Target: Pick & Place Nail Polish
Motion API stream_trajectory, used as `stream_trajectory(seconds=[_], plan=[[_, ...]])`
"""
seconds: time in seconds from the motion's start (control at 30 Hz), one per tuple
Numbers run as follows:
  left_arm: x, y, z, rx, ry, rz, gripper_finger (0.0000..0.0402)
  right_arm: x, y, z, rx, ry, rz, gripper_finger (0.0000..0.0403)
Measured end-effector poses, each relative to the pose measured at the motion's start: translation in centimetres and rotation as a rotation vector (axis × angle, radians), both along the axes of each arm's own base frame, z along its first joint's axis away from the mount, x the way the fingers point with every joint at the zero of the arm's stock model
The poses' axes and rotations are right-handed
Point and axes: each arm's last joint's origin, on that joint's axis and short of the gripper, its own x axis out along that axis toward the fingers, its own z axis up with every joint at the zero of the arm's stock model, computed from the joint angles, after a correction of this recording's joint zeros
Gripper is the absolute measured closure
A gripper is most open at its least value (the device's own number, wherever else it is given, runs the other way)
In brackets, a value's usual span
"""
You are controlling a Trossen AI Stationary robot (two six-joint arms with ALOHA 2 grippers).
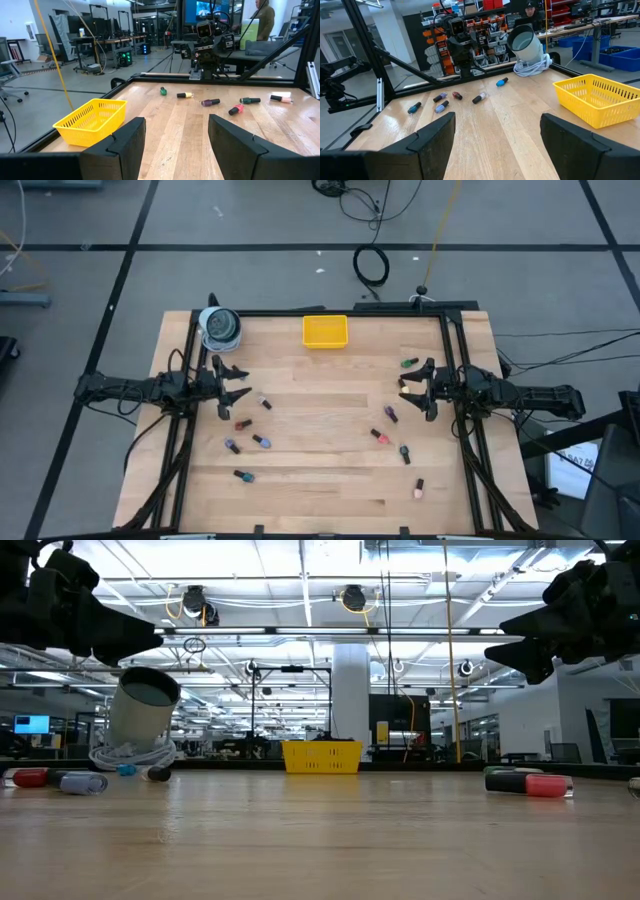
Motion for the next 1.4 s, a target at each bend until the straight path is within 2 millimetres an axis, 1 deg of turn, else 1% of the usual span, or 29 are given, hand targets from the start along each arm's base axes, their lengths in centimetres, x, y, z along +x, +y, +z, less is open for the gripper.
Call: stream_trajectory(seconds=[0.17,0.53,0.7,0.8,0.9,1.0,1.03,1.07,1.1,1.13,1.23,1.27,1.37,1.4], plan=[[0.0,0.0,0.0,0.0,0.0,0.0,0.0188,0.0,0.0,0.3,-0.002,-0.035,-0.001,0.0126],[0.0,0.0,0.0,-0.001,0.0,0.0,0.0188,-0.2,-0.1,2.2,-0.015,-0.228,-0.035,0.0126],[0.0,0.0,0.0,-0.001,0.0,0.0,0.0188,-0.4,-0.5,2.6,-0.058,-0.264,-0.175,0.0126],[0.0,0.0,0.0,-0.001,0.0,0.0,0.0188,-0.4,-0.5,2.7,-0.05,-0.279,-0.194,0.0126],[0.0,0.0,0.0,-0.001,0.0,0.0,0.0188,-0.5,-0.5,3.0,-0.095,-0.296,-0.206,0.0126],[0.0,0.0,0.0,-0.001,0.0,0.0,0.0188,-0.8,-0.7,3.5,-0.133,-0.335,-0.292,0.0126],[0.0,0.0,0.0,-0.001,0.0,0.0,0.0188,-0.7,-0.8,3.5,-0.157,-0.317,-0.332,0.0126],[0.0,0.0,0.0,0.0,0.0,0.0,0.0188,-0.6,-0.9,3.2,-0.188,-0.26,-0.362,0.0126],[0.0,0.0,0.0,0.0,0.0,0.0,0.0188,-0.3,-1.0,2.6,-0.22,-0.155,-0.384,0.0126],[0.0,0.0,0.0,-0.001,0.0,0.0,0.0188,-0.1,-1.1,2.6,-0.25,-0.035,-0.41,0.0126],[0.0,0.0,0.0,0.0,0.0,0.0,0.0188,0.3,-1.5,5.0,-0.274,0.145,-0.513,0.0126],[0.0,0.0,0.0,0.0,0.0,0.0,0.0188,0.6,-1.8,5.5,-0.274,0.225,-0.558,0.0126],[0.0,0.0,0.0,0.0,0.0,0.0,0.0188,1.8,-2.6,5.0,-0.286,0.536,-0.599,0.0126],[0.0,0.0,0.0,0.0,0.001,0.0,0.0188,2.3,-3.0,5.0,-0.281,0.605,-0.62,0.0126]])
